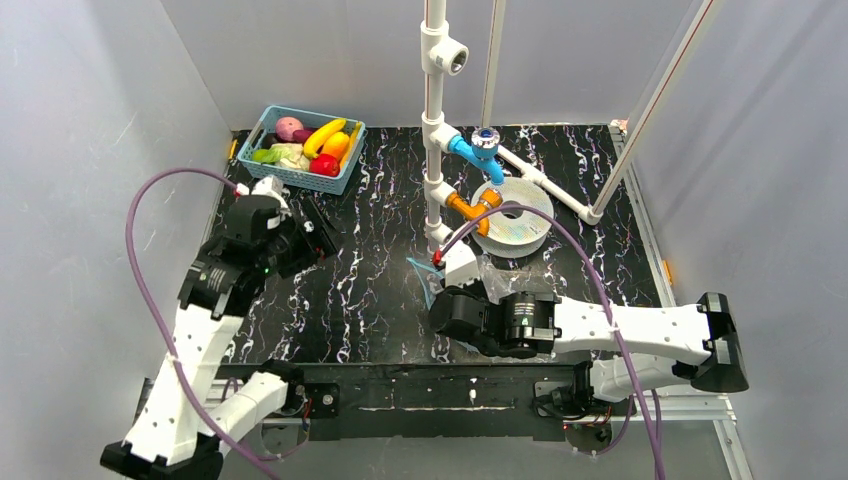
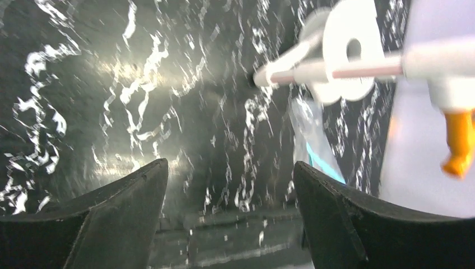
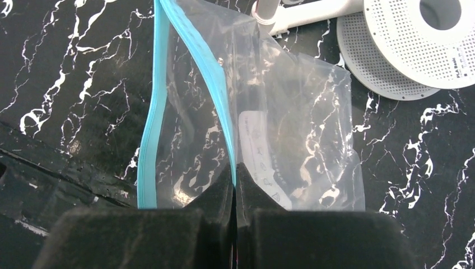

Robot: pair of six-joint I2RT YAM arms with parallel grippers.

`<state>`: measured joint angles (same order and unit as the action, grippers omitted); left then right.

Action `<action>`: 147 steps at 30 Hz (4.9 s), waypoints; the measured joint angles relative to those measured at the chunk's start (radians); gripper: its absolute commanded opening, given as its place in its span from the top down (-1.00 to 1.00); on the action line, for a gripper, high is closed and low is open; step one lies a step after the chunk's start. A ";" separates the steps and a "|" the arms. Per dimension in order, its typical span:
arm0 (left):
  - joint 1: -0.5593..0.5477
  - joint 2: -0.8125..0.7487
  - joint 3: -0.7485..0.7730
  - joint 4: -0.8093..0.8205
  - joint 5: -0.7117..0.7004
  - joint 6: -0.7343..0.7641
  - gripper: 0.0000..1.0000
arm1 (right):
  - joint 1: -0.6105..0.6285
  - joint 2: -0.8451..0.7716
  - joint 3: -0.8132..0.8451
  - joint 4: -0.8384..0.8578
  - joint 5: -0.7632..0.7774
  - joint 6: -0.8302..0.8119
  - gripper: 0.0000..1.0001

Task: Place the food in the zip-top bag and seal the zipper
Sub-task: Open the zipper of the food storage bag at the center of the board, then move the bin to the center of the board, then pick up the fake fruit from the bin, then place the fake fruit in the zipper food storage bag.

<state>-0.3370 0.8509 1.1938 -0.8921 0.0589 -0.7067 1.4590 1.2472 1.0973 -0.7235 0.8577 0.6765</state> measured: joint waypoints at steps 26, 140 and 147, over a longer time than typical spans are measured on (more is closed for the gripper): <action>0.334 1.141 0.282 0.949 -0.163 0.163 0.77 | -0.138 -0.243 -0.166 0.148 -0.098 -0.057 0.97; -0.312 0.005 -0.061 -0.062 -0.334 0.614 1.00 | -0.181 0.243 0.360 -0.008 -0.320 -0.079 0.97; -0.322 0.098 -0.061 -0.096 -0.372 0.652 1.00 | -0.176 0.249 0.373 -0.006 -0.319 -0.092 0.97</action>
<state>-0.6586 0.9489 1.1324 -0.9878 -0.3134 -0.0551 1.2827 1.4963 1.4704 -0.7300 0.5392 0.5842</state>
